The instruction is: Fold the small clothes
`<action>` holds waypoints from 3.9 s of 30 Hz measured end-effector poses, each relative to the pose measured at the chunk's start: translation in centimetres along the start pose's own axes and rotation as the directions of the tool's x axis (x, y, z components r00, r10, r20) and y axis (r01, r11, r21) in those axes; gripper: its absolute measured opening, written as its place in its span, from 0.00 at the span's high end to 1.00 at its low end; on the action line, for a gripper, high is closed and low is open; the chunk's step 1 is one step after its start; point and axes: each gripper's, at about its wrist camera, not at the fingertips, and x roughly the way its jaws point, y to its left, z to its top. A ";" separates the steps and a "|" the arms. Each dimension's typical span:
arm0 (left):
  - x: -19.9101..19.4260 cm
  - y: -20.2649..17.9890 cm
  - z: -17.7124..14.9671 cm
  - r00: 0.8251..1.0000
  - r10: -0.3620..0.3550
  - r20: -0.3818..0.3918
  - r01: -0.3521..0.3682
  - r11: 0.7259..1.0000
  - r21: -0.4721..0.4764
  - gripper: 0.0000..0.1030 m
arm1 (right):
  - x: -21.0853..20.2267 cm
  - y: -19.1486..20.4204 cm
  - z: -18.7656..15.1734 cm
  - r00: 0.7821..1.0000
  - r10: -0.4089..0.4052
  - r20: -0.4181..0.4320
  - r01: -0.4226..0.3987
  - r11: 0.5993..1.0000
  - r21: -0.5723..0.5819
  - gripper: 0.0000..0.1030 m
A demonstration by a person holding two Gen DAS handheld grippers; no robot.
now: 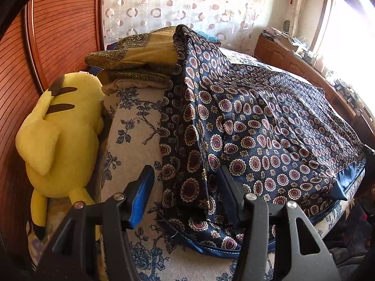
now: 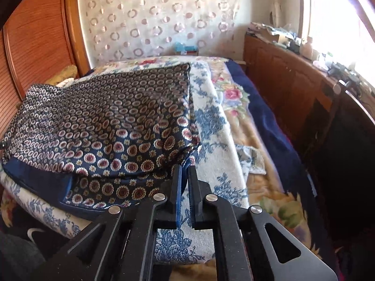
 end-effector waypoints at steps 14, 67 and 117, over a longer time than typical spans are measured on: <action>-0.1 -0.6 -0.5 0.999 0.026 0.030 -0.026 1.000 0.005 0.47 | -1.0 6.4 3.6 0.990 0.106 0.097 -0.094 0.988 -0.119 0.57; -6.1 -32.5 15.1 0.827 -0.548 0.125 0.424 0.755 0.500 1.00 | -0.7 2.6 -0.3 0.984 0.151 0.099 -0.152 0.988 0.001 0.57; 0.3 -18.3 5.2 0.947 -0.317 0.042 0.295 0.918 0.264 0.56 | 6.8 2.7 4.9 0.993 0.098 -0.062 -0.106 0.984 -0.146 0.96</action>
